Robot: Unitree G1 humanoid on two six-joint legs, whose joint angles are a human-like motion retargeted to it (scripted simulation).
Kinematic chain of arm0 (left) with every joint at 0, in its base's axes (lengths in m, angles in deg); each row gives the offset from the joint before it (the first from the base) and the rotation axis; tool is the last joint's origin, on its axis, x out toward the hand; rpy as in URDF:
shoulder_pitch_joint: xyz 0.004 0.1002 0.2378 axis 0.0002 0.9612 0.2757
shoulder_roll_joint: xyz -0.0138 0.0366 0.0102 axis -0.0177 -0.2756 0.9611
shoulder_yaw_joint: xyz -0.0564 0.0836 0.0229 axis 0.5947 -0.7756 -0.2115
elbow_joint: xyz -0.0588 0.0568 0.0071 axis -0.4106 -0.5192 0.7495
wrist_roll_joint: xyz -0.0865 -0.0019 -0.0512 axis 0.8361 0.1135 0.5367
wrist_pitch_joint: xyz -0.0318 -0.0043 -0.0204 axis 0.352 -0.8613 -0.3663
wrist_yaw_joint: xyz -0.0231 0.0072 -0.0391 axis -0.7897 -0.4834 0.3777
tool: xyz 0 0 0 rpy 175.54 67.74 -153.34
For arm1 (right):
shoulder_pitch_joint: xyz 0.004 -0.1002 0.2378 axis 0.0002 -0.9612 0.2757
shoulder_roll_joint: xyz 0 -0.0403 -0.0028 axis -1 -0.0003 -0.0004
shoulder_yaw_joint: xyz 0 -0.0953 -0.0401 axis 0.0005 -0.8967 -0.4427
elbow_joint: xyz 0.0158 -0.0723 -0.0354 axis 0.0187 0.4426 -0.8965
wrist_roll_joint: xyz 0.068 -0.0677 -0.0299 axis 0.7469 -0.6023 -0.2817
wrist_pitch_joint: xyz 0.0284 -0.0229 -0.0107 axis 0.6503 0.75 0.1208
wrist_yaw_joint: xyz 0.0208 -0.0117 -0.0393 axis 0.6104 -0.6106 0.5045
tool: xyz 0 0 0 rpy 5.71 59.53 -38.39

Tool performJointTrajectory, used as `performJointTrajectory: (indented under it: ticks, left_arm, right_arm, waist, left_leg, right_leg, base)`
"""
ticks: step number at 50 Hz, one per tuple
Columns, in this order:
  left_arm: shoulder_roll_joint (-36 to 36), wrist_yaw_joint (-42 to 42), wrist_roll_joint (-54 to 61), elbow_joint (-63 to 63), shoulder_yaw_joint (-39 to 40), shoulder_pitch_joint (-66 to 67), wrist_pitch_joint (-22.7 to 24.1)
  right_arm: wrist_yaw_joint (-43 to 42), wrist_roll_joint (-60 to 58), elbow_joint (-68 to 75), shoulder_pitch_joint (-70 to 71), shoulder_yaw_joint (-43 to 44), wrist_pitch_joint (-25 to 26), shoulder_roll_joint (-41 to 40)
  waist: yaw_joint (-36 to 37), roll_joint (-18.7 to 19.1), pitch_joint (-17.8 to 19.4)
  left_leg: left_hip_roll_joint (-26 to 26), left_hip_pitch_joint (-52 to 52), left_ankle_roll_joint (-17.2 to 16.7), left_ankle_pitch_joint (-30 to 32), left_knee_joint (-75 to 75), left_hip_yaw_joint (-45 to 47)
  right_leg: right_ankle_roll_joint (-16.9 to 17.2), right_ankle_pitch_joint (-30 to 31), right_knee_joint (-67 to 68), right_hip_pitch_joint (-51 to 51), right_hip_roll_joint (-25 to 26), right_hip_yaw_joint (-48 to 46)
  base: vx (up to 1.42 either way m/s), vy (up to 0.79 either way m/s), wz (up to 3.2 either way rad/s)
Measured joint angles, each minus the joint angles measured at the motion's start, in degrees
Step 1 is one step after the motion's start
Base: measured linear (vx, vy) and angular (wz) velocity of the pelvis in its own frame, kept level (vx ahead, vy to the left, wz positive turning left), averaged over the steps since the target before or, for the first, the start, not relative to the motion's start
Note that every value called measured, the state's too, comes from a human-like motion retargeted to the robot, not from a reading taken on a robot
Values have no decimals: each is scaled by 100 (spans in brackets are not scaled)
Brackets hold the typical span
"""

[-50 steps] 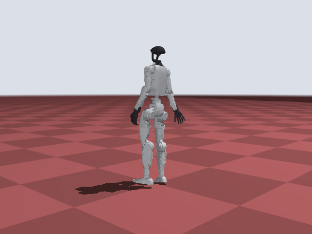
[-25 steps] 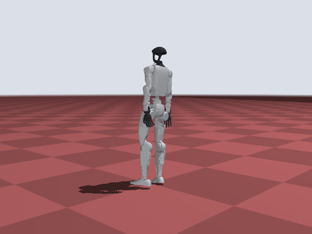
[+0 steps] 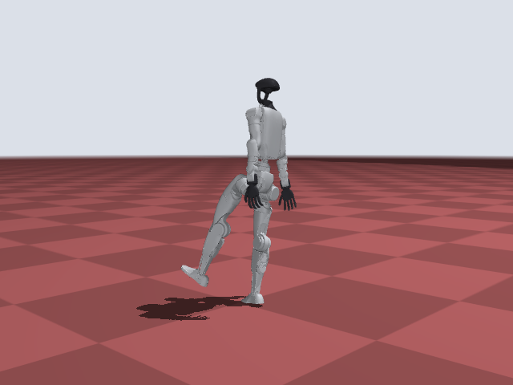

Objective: Upper body actions

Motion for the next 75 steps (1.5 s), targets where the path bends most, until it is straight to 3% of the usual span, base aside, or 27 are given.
performJointTrajectory:
  ticks: [7,17,28,30,32,33,35,40,44,48,64,68,71,75]
  left_arm:
    - [97,73,210,-294,204,3,-82]
    - [87,62,-89,-523,195,273,-108]
    - [70,-63,-24,-230,174,61,-100]
    - [55,-77,16,-134,149,8,-69]
    - [40,-81,22,-67,123,-22,-48]
    - [32,-79,15,-50,117,-44,-49]
    - [29,-87,-16,-26,117,-95,-59]
    - [1,-100,-15,74,18,-290,-45]
    - [-74,-71,6,247,-136,-416,-13]
    - [-114,-107,38,338,-131,-325,55]
    - [-110,74,-104,-685,329,153,-164]
    - [-126,17,-66,-723,300,49,-128]
    - [-193,-44,-17,-842,201,-184,-148]
    - [-351,-74,-67,-957,-43,-434,-214]
  right_arm:
    - [166,-14,-301,161,-87,-61,-125]
    - [401,-69,-677,214,-211,-258,-310]
    - [286,-69,-145,18,49,-150,-116]
    - [212,-77,36,30,96,-66,-70]
    - [132,-61,150,-15,136,-4,-40]
    - [99,-38,194,-33,154,14,-32]
    - [58,40,220,-110,201,25,-25]
    - [95,237,220,-202,351,-19,-74]
    - [131,315,210,-176,306,-59,-172]
    - [207,202,133,-30,71,-55,-272]
    - [574,-182,-919,205,-468,-473,-496]
    - [486,-275,-912,216,-302,-473,-424]
    - [415,-207,-974,202,-140,-554,-363]
    - [260,-130,-913,48,58,-623,-295]
  waist:
    - [339,-83,389]
    - [273,-11,174]
    - [-277,271,-513]
    - [-405,377,-605]
    - [-530,437,-721]
    - [-569,487,-776]
    - [-618,539,-924]
    - [-832,521,-1257]
    - [-667,354,-1082]
    - [-415,180,-898]
    - [-319,20,-784]
    - [-261,270,-735]
    - [-394,468,-537]
    - [-656,512,-357]
  left_leg:
    - [176,-928,202,74,82,55]
    - [253,-403,3,211,288,68]
    - [299,1379,-769,1162,827,-476]
    - [379,1767,-1257,975,711,-535]
    - [581,2149,-1266,607,388,121]
    - [632,2296,-1248,457,140,398]
    - [485,2476,-894,360,-438,688]
    - [420,2268,-909,526,-781,662]
    - [213,2162,-666,338,-568,187]
    - [136,2290,-592,187,-480,278]
    - [-314,2660,-154,-363,-479,8]
    - [-95,2615,-119,-489,-344,-67]
    - [113,2671,-72,-525,-286,-47]
    - [186,2757,38,-512,-277,11]
  right_leg:
    - [-105,86,-28,96,-181,29]
    - [-31,66,-9,98,-209,111]
    - [187,-14,62,-223,-54,55]
    - [220,-47,84,-252,45,-22]
    - [261,-72,105,-271,94,-43]
    - [277,-87,112,-276,144,-50]
    - [324,-108,116,-301,181,-34]
    - [466,-106,96,-501,52,-282]
    - [522,-17,73,-432,-81,-365]
    - [562,73,87,-358,-204,-304]
    - [932,201,747,-374,-525,-93]
    - [796,730,2033,-837,-564,-111]
    - [374,942,3316,-1493,-555,217]
    - [218,957,3183,-2080,-544,143]
  base:
    - [-10,-1,-27]
    - [2,3,-7]
    - [10,9,36]
    - [15,10,47]
    - [20,12,28]
    - [21,11,11]
    - [20,9,8]
    - [13,10,51]
    - [11,7,6]
    - [13,11,-50]
    - [18,20,-22]
    - [10,21,-11]
    - [1,20,27]
    - [3,10,41]
